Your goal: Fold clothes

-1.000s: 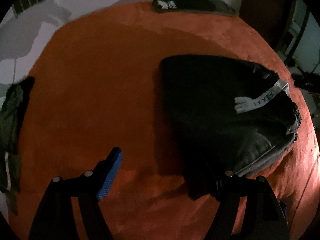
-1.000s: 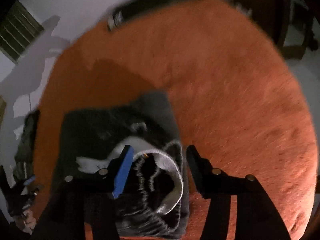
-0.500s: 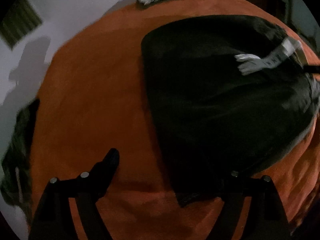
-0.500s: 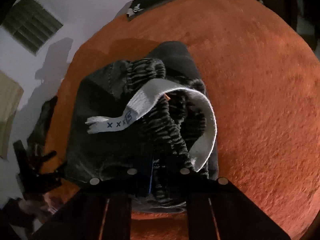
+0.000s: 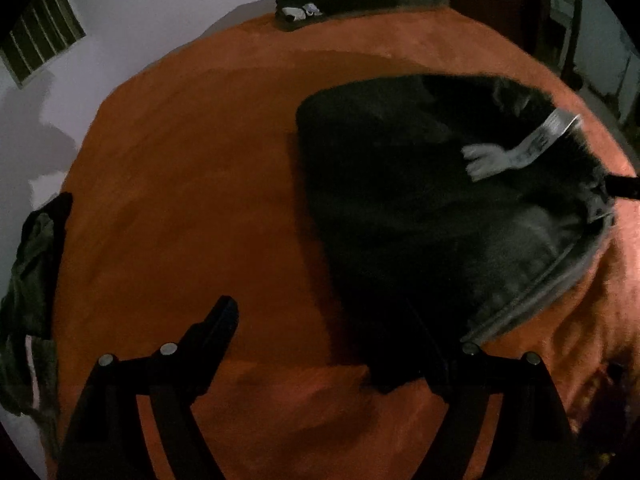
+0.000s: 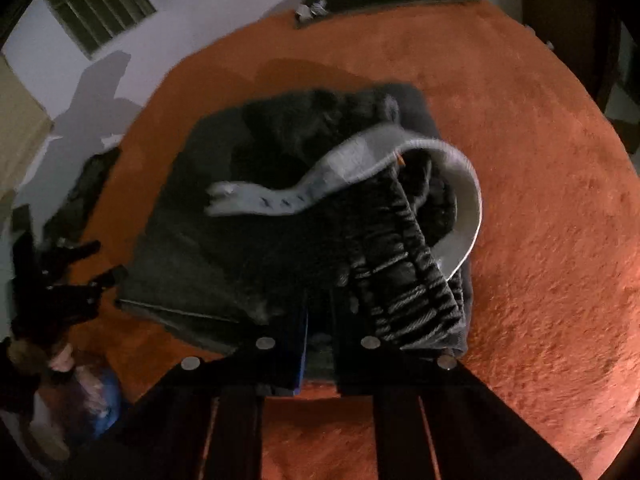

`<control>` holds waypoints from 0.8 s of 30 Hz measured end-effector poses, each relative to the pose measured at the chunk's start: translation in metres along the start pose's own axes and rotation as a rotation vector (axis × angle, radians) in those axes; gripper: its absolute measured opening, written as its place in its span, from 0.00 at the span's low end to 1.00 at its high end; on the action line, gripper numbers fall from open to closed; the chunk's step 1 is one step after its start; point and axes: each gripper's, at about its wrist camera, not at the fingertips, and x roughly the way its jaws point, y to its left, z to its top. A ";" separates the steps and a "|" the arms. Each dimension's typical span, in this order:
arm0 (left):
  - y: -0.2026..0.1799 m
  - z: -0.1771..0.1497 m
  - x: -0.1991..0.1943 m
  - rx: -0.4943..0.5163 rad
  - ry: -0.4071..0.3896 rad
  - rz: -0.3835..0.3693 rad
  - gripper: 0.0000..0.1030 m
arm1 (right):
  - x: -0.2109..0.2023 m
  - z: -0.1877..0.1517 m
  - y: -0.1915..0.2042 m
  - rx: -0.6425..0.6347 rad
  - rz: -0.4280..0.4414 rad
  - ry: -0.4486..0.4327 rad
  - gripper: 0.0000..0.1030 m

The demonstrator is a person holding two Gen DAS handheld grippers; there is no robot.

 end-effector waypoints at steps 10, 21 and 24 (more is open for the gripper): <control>0.010 0.058 -0.088 0.147 -0.044 -0.062 0.82 | -0.079 0.051 0.054 -0.139 -0.045 0.034 0.12; 0.007 0.123 -0.005 0.124 0.172 -0.164 0.83 | -0.014 0.111 0.076 -0.197 -0.341 0.309 0.45; 0.022 0.128 0.025 0.126 0.154 -0.150 0.83 | 0.017 0.119 0.081 -0.274 -0.350 0.331 0.43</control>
